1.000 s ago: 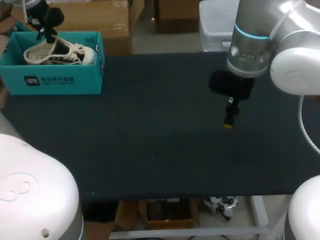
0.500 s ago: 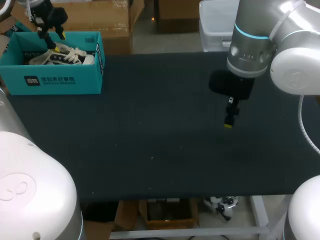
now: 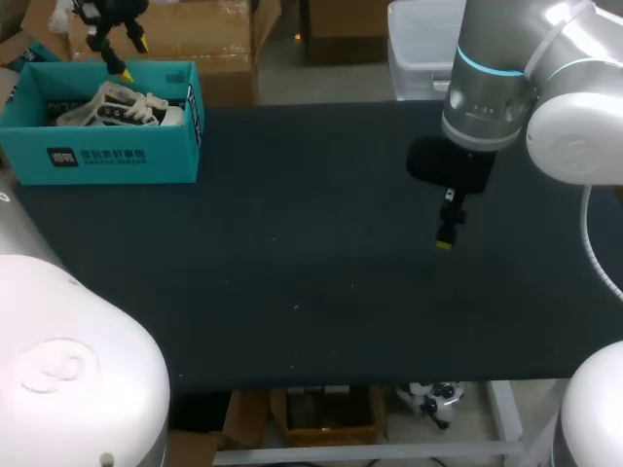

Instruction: Open the shoe tongue, take the insole out of the shoe, put the insole back into the shoe, and pack the shoe into the shoebox

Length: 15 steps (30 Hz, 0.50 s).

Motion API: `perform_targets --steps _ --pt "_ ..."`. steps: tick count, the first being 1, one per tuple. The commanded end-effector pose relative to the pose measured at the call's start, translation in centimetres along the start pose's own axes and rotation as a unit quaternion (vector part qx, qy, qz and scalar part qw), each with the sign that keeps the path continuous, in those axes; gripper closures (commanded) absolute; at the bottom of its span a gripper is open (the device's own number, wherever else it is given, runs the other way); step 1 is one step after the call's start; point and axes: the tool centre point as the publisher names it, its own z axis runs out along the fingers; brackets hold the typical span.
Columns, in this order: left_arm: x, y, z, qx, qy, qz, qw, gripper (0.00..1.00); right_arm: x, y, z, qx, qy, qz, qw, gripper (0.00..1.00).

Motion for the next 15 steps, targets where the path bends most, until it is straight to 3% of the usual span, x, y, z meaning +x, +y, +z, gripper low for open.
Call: perform_targets --steps 1,8,15 --pt "4.6 -4.9 -2.0 -0.042 -0.033 -0.012 0.998 0.0 0.1 -0.1 0.1 -0.001 -0.001 0.0 1.0 0.0" --pt "7.6 -9.6 -2.0 -0.068 -0.033 -0.024 0.997 0.0 0.1 -0.1 0.1 -0.001 -0.001 0.0 1.0 0.0" --pt "10.4 -11.9 -1.5 -0.088 -0.04 -0.024 0.995 0.0 0.1 -0.1 0.1 -0.001 -0.001 0.0 1.0 0.0"
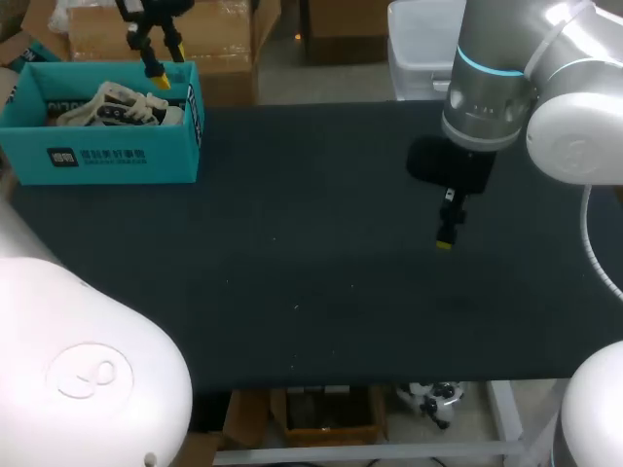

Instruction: Open the shoe tongue, take the insole out of the shoe, put the insole back into the shoe, and pack the shoe into the shoebox

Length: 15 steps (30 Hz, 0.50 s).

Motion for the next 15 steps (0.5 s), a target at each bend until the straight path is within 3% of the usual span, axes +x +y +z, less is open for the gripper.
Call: perform_targets --steps 1,8,15 --pt "4.0 -1.5 0.4 -0.063 -0.108 -0.001 0.992 0.0 0.1 -0.1 0.1 -0.001 -0.001 0.0 1.0 0.0" --pt "6.5 -2.4 1.5 -0.074 -0.122 0.004 0.99 0.0 0.1 -0.1 0.1 -0.001 -0.001 0.0 1.0 0.0" --pt "7.4 -2.7 3.4 -0.077 -0.131 0.011 0.988 0.0 0.1 -0.1 0.1 -0.001 -0.001 0.0 1.0 0.0"
